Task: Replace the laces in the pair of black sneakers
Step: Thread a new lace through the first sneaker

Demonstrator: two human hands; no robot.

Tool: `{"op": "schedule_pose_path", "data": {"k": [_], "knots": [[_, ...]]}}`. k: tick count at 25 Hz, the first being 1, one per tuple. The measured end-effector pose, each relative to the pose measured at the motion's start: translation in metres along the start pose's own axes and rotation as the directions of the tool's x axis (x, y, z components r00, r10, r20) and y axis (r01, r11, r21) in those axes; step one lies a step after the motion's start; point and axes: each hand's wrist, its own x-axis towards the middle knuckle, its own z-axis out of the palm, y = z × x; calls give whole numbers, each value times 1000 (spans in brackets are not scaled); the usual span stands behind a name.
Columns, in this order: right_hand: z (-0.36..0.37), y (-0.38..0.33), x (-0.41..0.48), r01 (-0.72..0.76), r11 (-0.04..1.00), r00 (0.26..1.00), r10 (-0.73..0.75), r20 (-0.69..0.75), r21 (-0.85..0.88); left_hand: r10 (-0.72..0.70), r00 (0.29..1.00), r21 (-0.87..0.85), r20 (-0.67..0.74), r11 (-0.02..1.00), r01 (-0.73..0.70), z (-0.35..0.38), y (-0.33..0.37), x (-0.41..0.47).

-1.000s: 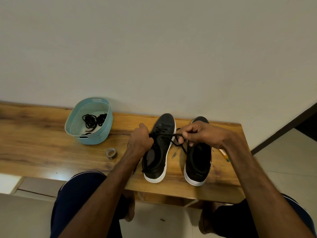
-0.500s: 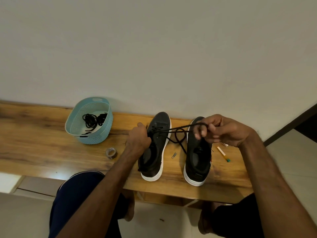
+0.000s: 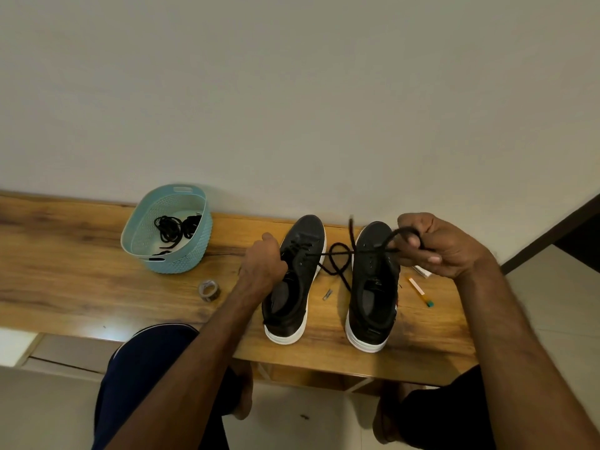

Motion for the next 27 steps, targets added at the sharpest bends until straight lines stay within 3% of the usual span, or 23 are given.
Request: {"op": "schedule_pose_path", "data": {"k": [2, 4, 6, 7, 9, 10, 13, 15, 17, 19, 21, 23, 24, 25, 27], "knots": [[4, 4, 13, -87, 987, 944, 39, -327, -134, 47, 999, 15, 20, 999, -48, 3, 2, -2], [7, 15, 35, -315, 879, 747, -4, -665, -359, 161, 987, 90, -3, 983, -161, 8, 2, -2], [7, 33, 52, -526, 700, 569, -133, -812, -483, 285, 958, 225, -15, 935, -275, 12, 2, 2], [8, 41, 57, -627, 561, 557, -162, -814, -541, 318, 948, 264, -7, 915, -305, 13, 2, 3], [16, 54, 68, -727, 241, 622, -164, -766, -643, 327, 945, 271, -2, 910, -314, 12, 7, 4], [21, 60, 75, -696, 170, 680, -154, -717, -697, 330, 944, 270, -1, 909, -318, 12, 9, 4], [36, 83, 94, -454, 243, 884, 2, -467, -857, 374, 927, 229, -32, 905, -358, 15, 13, 6], [33, 93, 99, -411, 263, 910, 69, -408, -873, 316, 943, 48, -104, 949, -312, 14, 10, 10], [27, 96, 99, -414, 287, 908, 59, -416, -864, 167, 984, -174, -63, 969, -176, 10, 6, 13], [28, 94, 99, -392, 308, 918, 70, -391, -867, 17, 995, -472, 102, 881, 33, 5, 3, 14], [32, 93, 101, -364, 262, 930, 52, -364, -894, -74, 968, -637, 241, 740, 215, 1, 3, 13], [36, 89, 102, -360, 135, 932, 12, -361, -923, -144, 960, -635, 239, 725, 267, 0, 1, 14], [38, 88, 101, -361, 68, 932, -4, -362, -930, -172, 967, -593, 190, 764, 253, -1, -1, 15], [39, 87, 100, -362, 25, 932, -19, -362, -932, -172, 979, -495, 109, 845, 203, -2, -4, 16], [41, 83, 96, -368, 2, 929, -42, -368, -930, -15, 998, -68, -53, 998, 11, -6, -9, 17]]}}
